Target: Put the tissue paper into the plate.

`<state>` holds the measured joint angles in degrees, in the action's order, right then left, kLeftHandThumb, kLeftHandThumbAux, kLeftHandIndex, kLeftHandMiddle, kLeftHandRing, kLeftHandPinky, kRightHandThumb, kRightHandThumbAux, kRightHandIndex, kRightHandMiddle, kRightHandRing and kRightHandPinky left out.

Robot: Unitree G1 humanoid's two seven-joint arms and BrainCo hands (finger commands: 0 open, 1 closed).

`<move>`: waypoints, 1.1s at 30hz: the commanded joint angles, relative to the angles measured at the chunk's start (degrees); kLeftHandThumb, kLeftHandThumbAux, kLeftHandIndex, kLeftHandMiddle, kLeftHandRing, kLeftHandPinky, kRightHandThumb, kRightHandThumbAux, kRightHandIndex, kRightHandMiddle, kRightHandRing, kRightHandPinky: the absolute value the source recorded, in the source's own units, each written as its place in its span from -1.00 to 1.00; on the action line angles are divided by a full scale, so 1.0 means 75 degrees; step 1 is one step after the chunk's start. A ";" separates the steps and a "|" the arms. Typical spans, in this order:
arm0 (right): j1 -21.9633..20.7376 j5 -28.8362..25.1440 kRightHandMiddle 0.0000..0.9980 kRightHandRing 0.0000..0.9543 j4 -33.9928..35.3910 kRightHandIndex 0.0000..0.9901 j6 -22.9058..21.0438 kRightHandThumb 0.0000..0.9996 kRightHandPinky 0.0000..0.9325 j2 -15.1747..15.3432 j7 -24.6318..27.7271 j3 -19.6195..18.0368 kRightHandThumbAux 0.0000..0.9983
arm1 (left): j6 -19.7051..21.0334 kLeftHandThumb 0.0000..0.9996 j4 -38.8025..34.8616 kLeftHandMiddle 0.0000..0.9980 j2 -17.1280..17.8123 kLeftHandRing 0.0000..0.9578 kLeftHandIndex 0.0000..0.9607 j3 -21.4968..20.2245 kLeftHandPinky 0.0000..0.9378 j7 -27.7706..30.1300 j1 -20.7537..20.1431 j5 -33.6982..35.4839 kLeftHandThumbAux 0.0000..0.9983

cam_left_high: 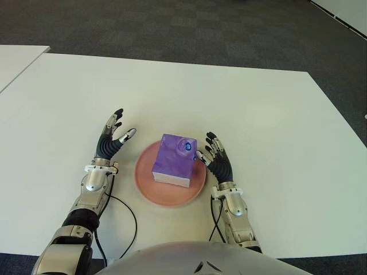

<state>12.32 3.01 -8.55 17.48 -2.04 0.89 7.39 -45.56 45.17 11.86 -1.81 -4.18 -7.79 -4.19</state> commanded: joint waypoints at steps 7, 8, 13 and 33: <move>0.0568 -0.0070 -0.98 -1.00 -0.0515 -1.00 -0.0663 -1.00 -1.00 0.0060 0.0014 -0.0093 0.42 | 0.0161 -1.00 0.1263 -1.00 -0.1256 -1.00 -1.00 -0.0160 -1.00 -0.0093 0.1238 0.0433 0.02; 0.0569 -0.0070 -0.98 -1.00 -0.0523 -1.00 -0.0642 -1.00 -1.00 0.0059 0.0009 -0.0099 0.42 | 0.0169 -1.00 0.1261 -1.00 -0.1293 -1.00 -1.00 -0.0187 -1.00 -0.0043 0.1240 0.0498 0.02; 0.0570 -0.0031 -0.98 -1.00 -0.0558 -1.00 -0.0558 -1.00 -1.00 0.0054 -0.0049 -0.0128 0.42 | 0.0355 -1.00 0.0588 -1.00 -0.1482 -1.00 -1.00 -0.0057 -1.00 -0.0097 0.1452 0.0527 0.02; 0.0663 0.0434 -1.00 -1.00 -0.0608 -1.00 -0.0001 -1.00 -1.00 -0.0118 -0.0813 -0.0199 0.24 | 0.0824 -1.00 -0.0309 -1.00 -0.1553 -1.00 -1.00 -0.0011 -1.00 0.0200 0.1885 0.0620 -0.04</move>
<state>13.19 4.70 -8.69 19.52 -2.30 -1.93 6.94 -41.64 36.82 5.07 -3.80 -3.54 -4.27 0.84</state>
